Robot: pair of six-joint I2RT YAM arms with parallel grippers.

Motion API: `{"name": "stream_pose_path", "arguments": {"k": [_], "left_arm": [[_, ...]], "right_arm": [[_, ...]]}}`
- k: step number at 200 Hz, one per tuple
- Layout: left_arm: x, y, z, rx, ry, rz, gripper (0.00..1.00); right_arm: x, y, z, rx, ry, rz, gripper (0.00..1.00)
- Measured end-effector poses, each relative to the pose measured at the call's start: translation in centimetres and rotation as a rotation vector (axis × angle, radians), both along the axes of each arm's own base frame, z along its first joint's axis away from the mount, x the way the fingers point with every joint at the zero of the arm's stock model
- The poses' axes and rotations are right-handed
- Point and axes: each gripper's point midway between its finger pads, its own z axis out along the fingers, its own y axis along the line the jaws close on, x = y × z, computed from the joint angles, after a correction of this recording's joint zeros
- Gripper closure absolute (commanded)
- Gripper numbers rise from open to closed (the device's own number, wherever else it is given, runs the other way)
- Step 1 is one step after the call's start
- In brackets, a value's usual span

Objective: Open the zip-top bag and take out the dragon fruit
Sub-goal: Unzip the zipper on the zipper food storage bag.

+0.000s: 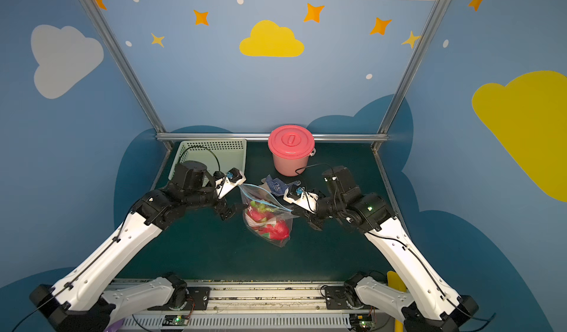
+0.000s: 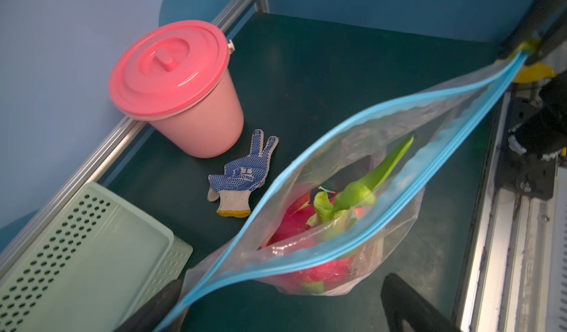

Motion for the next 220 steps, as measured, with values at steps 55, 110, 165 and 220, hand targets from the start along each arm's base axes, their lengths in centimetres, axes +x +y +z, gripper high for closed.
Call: {"name": "stream_pose_path", "arguments": {"k": [55, 110, 165, 220], "left_arm": [[-2.1, 3.5, 5.9, -0.437, 0.343, 0.485, 0.00], [-3.1, 1.1, 0.7, -0.654, 0.887, 0.741, 0.00], [-0.9, -1.3, -0.9, -0.712, 1.073, 0.802, 0.03], [-0.9, -1.4, -0.2, -0.764, 1.114, 0.788, 0.17]], "right_arm": [[0.3, 0.3, -0.2, -0.003, 0.003, 0.003, 0.94], [0.4, 1.0, -0.1, 0.005, -0.006, 0.017, 0.94], [0.0, 1.6, 0.0, 0.011, -0.013, 0.030, 0.94], [-0.1, 1.8, 0.0, 0.008, -0.017, 0.034, 0.94]]}}
